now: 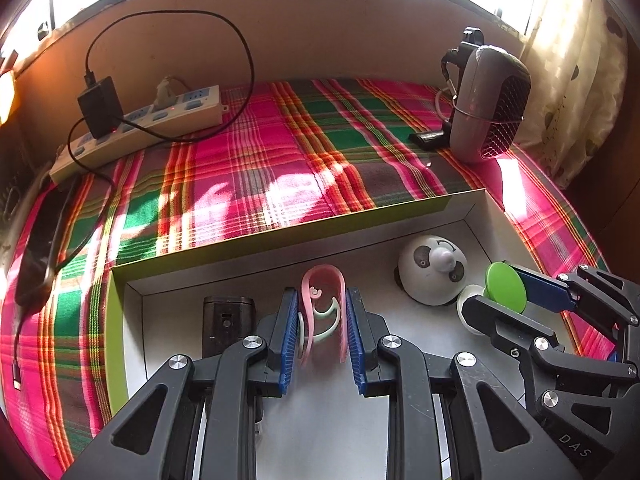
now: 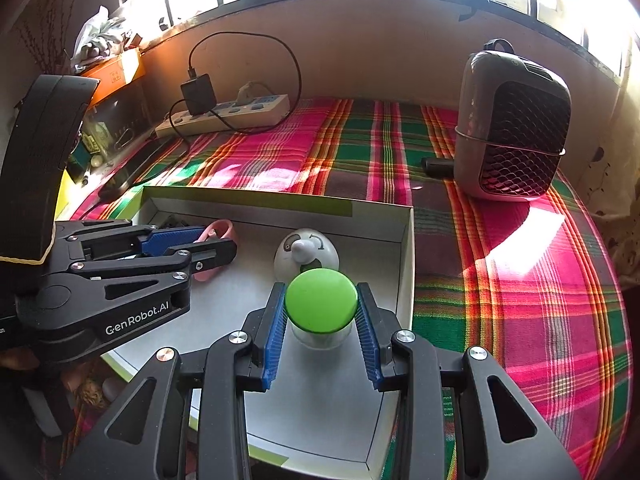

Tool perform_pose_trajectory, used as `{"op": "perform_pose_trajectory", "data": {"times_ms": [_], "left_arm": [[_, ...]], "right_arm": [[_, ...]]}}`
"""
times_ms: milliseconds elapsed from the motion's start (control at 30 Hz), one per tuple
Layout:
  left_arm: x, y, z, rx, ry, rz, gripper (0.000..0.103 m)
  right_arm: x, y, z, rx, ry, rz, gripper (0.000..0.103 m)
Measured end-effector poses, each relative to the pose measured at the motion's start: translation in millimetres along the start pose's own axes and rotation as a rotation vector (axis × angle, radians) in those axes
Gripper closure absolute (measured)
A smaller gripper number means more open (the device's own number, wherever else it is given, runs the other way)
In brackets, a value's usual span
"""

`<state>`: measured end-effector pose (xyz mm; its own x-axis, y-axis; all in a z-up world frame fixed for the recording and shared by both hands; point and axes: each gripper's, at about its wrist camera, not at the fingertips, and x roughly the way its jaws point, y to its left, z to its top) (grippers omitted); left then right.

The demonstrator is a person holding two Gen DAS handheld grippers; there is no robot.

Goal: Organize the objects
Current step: 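Release the pink clip in the tray with the left gripper while the right sets down the mushroom toy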

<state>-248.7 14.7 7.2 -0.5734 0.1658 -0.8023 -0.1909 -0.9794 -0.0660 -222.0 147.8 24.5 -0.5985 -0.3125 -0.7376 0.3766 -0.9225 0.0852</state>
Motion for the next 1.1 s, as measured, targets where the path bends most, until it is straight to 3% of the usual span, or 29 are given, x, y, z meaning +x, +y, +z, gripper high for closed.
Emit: {"op": "perform_pose_trajectory", "data": {"times_ms": [567,1100], "left_arm": [[0.8,-1.0,0.3,0.011,0.003,0.011,0.081],[-1.8,-1.5,-2.5,0.003,0.007,0.001,0.075]], "right_arm": [[0.7,0.1,0.2,-0.007,0.001,-0.006,0.068],[1.9,1.5,0.3,-0.012,0.002,-0.016,0.067]]}}
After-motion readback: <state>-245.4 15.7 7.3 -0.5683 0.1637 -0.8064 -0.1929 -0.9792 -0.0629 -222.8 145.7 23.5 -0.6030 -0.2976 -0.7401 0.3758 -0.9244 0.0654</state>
